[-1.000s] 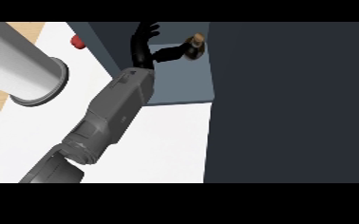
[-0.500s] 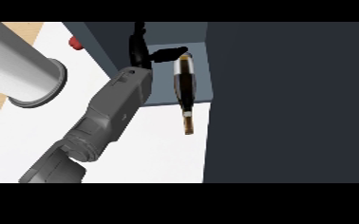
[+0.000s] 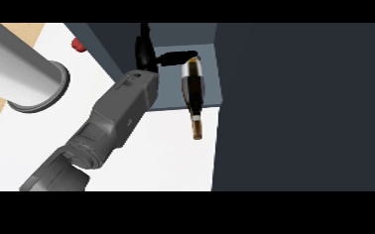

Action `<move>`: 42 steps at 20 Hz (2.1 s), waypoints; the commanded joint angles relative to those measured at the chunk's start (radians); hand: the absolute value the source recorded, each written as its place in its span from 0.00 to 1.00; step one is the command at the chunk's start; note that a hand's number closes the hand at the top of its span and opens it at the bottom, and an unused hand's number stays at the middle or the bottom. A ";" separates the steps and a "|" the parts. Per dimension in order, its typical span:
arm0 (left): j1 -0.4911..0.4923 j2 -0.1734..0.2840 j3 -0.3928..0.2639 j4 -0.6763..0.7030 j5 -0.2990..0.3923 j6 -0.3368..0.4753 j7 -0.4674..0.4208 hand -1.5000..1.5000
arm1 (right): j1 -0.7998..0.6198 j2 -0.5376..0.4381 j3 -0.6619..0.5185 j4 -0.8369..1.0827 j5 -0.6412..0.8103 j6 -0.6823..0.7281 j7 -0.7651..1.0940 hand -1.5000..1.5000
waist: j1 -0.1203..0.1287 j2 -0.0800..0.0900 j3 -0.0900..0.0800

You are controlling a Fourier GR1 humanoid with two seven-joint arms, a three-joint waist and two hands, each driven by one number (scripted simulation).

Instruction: Pick up the wine, place it into the cabinet and close the cabinet

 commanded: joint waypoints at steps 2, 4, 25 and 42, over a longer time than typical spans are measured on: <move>0.024 0.046 -0.004 -0.033 -0.024 -0.092 -0.055 0.00 | 0.072 -0.034 -0.078 -0.182 -0.145 0.010 0.054 0.00 | 0.024 -0.009 0.000; 0.016 0.033 0.017 -0.034 -0.016 -0.111 -0.071 0.00 | 0.059 -0.018 -0.020 -0.153 -0.088 0.012 0.043 0.00 | 0.018 -0.005 -0.001; 0.259 0.011 -0.013 -0.510 -0.050 -0.192 -0.051 0.00 | 0.102 -0.013 0.008 -0.242 -0.044 -0.042 0.094 0.00 | 0.079 -0.032 -0.001; 0.792 0.103 -0.259 -1.310 -0.145 -0.038 0.124 0.00 | 0.070 -0.027 0.016 -0.231 -0.033 -0.073 0.084 0.00 | 0.086 -0.030 -0.001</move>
